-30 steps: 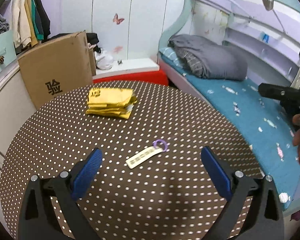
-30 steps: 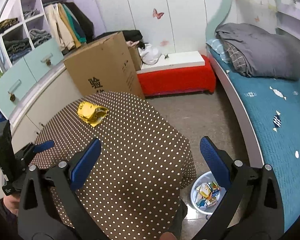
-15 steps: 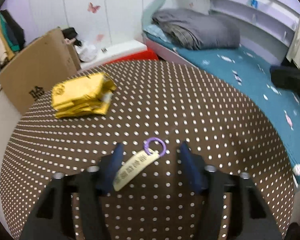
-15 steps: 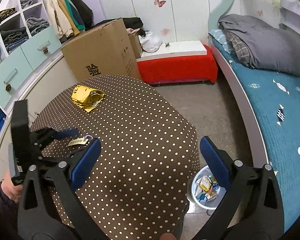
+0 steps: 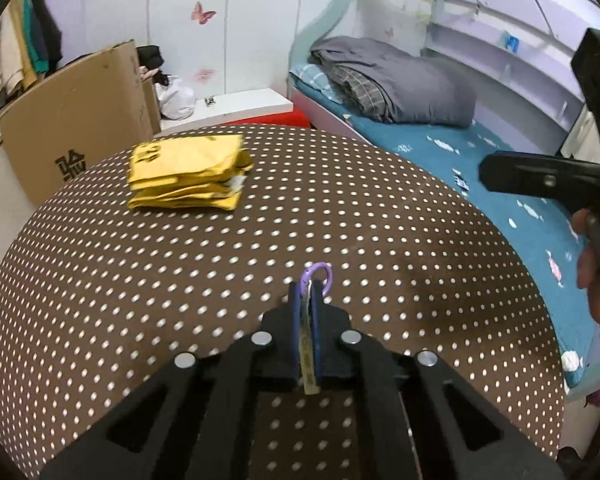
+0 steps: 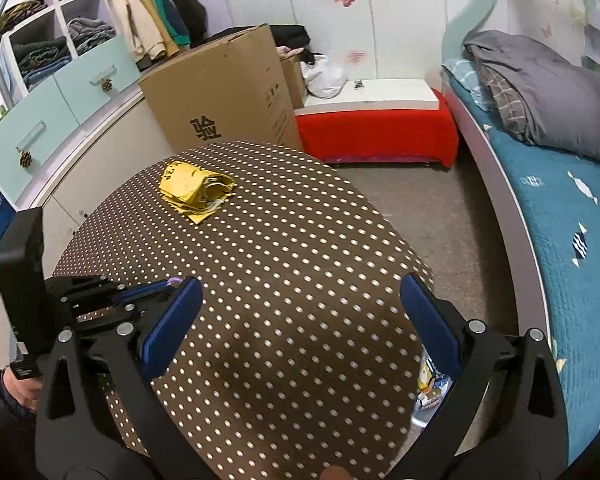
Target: Collect trash
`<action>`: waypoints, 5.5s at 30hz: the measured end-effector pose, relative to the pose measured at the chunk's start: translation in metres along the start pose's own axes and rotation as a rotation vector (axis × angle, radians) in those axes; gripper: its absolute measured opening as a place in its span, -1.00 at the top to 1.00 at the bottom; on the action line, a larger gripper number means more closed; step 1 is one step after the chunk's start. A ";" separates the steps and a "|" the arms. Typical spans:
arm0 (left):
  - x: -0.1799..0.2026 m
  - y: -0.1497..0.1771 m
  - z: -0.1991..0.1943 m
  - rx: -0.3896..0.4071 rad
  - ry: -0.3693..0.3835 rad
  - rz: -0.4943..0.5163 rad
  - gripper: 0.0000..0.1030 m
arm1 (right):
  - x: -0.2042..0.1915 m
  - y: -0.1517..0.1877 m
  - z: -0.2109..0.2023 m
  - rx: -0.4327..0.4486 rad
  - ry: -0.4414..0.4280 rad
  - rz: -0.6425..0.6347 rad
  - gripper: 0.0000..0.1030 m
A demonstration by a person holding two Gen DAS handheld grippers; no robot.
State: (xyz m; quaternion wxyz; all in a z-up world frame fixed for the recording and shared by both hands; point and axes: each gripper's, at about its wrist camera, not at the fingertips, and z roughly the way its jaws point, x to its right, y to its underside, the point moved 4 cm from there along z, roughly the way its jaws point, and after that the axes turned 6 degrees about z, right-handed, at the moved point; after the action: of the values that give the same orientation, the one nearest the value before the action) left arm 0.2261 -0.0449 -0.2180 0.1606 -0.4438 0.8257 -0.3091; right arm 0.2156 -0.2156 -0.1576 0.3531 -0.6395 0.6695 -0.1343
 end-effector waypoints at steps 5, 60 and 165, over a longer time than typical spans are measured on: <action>-0.012 0.015 -0.012 0.008 -0.002 -0.053 0.90 | -0.020 -0.010 0.017 -0.021 -0.025 -0.037 -0.88; 0.041 -0.056 -0.126 0.271 0.003 -0.143 0.90 | 0.040 -0.036 -0.090 0.180 -0.305 0.000 0.25; 0.144 -0.036 -0.264 0.535 -0.441 -0.124 -0.91 | -0.026 0.037 -0.253 0.511 0.129 0.026 -0.88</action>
State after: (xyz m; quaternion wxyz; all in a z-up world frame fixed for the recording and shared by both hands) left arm 0.0269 -0.0822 0.0069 0.4267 -0.4912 0.6324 -0.4204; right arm 0.0227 -0.2545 0.0074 0.4615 -0.5111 0.6431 -0.3350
